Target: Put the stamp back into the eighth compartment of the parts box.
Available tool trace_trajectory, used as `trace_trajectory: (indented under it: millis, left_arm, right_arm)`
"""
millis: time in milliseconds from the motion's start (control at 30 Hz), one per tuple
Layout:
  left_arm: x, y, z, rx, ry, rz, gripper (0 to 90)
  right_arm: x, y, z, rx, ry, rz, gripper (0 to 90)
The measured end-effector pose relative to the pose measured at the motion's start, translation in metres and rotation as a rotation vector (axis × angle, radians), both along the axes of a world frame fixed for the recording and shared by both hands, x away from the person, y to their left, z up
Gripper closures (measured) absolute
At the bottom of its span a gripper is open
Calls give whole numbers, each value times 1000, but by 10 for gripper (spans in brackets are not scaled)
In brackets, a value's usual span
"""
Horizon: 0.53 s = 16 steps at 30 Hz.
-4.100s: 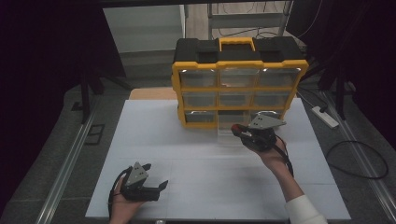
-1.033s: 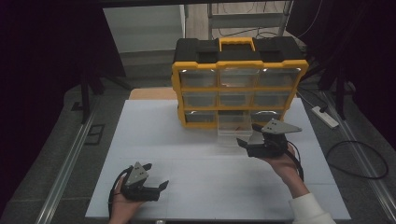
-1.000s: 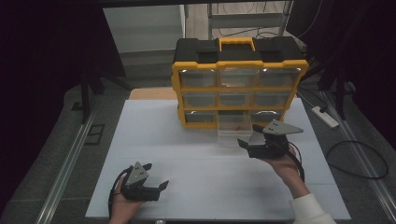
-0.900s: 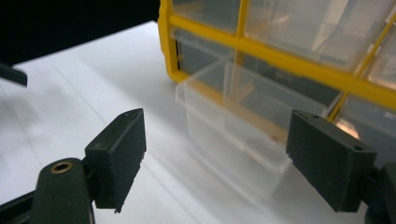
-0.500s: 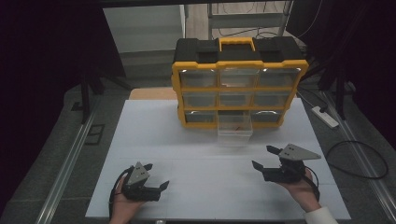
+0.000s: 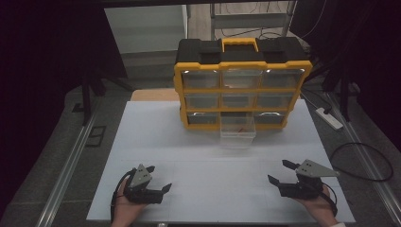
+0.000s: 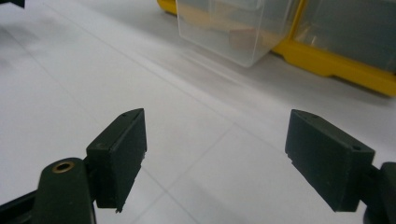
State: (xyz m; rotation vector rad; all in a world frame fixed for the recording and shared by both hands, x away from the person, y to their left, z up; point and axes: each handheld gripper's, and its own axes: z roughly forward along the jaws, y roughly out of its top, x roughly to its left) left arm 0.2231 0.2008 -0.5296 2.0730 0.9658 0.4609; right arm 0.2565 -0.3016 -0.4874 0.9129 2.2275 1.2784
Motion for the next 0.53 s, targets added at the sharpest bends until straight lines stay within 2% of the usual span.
trace_trajectory:
  millis: [467,533]
  left_arm:
    - [0,0,0,-1,-2,8,107]
    - [-1,0,0,-7,-1,9,107]
  right_arm:
    - [2,-1,-4,-10,10,14,215]
    - [2,-4,-3,2,10,4,216]
